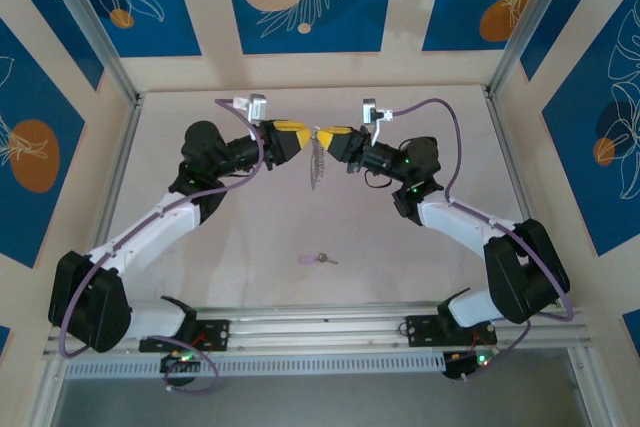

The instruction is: Put the keys on the keyring

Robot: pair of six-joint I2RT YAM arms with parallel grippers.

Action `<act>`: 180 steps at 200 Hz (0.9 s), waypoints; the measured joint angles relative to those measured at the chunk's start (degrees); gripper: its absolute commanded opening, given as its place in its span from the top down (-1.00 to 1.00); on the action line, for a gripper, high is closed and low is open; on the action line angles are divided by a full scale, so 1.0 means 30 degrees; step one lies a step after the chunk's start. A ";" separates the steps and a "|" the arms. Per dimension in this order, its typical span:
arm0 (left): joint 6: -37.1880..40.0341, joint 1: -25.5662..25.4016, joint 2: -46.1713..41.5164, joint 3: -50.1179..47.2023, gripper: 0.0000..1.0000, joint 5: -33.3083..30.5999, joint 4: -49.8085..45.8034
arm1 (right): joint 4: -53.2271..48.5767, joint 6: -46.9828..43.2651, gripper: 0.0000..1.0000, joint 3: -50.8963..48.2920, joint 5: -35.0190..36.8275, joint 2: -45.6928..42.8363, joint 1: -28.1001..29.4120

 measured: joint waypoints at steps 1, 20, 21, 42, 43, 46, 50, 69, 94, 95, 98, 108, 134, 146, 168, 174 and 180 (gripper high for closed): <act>-0.0007 0.0000 0.0000 0.0000 0.15 -0.0007 0.0007 | 0.0007 0.0000 1.00 0.0000 0.0000 0.0000 0.0000; -0.0051 0.0000 0.0000 0.0000 0.14 -0.0007 0.0066 | 0.0051 0.0000 1.00 0.0000 0.0022 0.0000 0.0015; -0.0051 0.0000 0.0000 0.0000 0.14 -0.0007 0.0066 | 0.0051 0.0000 1.00 0.0000 0.0029 0.0000 0.0015; -0.0051 0.0000 0.0000 -0.0007 0.14 -0.0007 0.0117 | 0.0066 0.0000 1.00 0.0000 0.0066 0.0000 0.0015; -0.0051 0.0000 0.0000 0.0000 0.14 -0.0007 0.0109 | 0.0066 0.0000 1.00 0.0000 0.0066 0.0000 0.0015; -0.0051 0.0000 0.0000 -0.0007 0.14 -0.0007 0.0117 | 0.0073 0.0000 1.00 0.0000 0.0066 0.0000 0.0015; -0.0051 0.0000 0.0007 -0.0007 0.14 -0.0007 0.0109 | 0.0080 0.0000 1.00 0.0000 0.0066 0.0000 0.0015; -0.0051 0.0000 0.0102 -0.0007 0.14 -0.0007 0.0189 | 0.0117 0.0000 1.00 0.0000 0.0066 0.0000 0.0015; -0.0058 0.0000 0.0357 -0.0007 0.11 -0.0007 0.0291 | 0.0117 0.0000 1.00 0.0000 0.0066 0.0000 0.0015; -0.0051 0.0000 0.0364 -0.0007 0.11 -0.0007 0.0299 | 0.0117 0.0000 1.00 0.0000 0.0066 0.0000 0.0015; -0.0058 0.0000 0.0393 -0.0007 0.10 -0.0007 0.0321 | 0.0109 0.0000 1.00 0.0000 0.0066 0.0000 0.0015; -0.0087 0.0000 0.0466 -0.0007 0.10 -0.0007 0.0386 | 0.0109 0.0000 1.00 0.0000 0.0066 0.0000 0.0015; -0.0270 0.0000 0.0605 -0.0007 0.15 0.0000 0.0794 | 0.0117 0.0007 1.00 0.0000 0.0066 0.0000 0.0015; -0.0393 0.0000 0.0648 -0.0007 0.22 0.0036 0.0940 | 0.0117 0.0029 1.00 0.0000 0.0066 0.0000 0.0015; -0.0532 0.0000 0.0809 -0.0007 0.33 0.0211 0.1260 | 0.0124 0.0080 1.00 0.0000 0.0073 0.0000 0.0015; -0.0612 0.0000 0.0867 -0.0007 0.33 0.0284 0.1311 | 0.0131 0.0080 1.00 0.0000 0.0066 0.0000 0.0015; -0.0692 0.0000 0.0903 -0.0007 0.33 0.0350 0.1341 | 0.0131 0.0080 1.00 0.0000 0.0066 0.0000 0.0015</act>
